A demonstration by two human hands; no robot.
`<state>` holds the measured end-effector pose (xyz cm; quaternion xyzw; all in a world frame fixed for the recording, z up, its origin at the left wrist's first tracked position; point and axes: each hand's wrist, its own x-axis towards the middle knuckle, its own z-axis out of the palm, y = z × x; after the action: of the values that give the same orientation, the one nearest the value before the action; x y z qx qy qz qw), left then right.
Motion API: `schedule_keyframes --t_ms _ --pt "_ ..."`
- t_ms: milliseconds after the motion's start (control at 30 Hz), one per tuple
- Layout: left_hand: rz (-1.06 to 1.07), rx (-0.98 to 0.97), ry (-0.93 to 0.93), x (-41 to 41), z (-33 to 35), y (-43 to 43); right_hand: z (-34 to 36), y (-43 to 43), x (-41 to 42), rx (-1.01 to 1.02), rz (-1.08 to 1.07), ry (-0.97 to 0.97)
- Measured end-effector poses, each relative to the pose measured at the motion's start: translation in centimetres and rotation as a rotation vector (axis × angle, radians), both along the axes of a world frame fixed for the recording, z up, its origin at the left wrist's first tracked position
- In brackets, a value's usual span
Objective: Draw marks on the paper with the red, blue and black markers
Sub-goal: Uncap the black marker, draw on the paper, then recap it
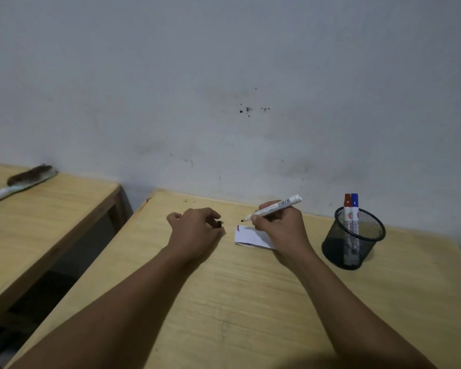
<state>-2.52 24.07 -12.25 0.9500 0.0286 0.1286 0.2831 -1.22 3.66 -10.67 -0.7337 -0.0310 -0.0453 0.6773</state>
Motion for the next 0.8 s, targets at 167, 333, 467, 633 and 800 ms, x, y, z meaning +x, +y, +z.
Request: schedule_keyframes --t_ms 167,333,467,633,800 --pt "-0.066 0.242 -0.257 -3.4 0.2 -1.2 -0.5 0.1 1.7 -0.179 0.006 -0.055" --pt "-0.315 0.543 -0.071 -6.5 -0.3 -3.1 -2.0 0.4 1.9 -0.181 -0.005 -0.04" --pt "-0.33 0.51 0.02 -7.1 -1.2 -3.3 -2.6 0.2 1.8 -0.176 -0.01 -0.065" --pt "-0.338 0.444 0.131 -7.1 -1.4 -3.5 -3.0 0.3 2.1 -0.212 -0.013 -0.081" --pt "-0.346 0.408 0.16 -6.9 -1.3 -3.5 -3.3 0.4 2.3 -0.249 -0.018 -0.088"
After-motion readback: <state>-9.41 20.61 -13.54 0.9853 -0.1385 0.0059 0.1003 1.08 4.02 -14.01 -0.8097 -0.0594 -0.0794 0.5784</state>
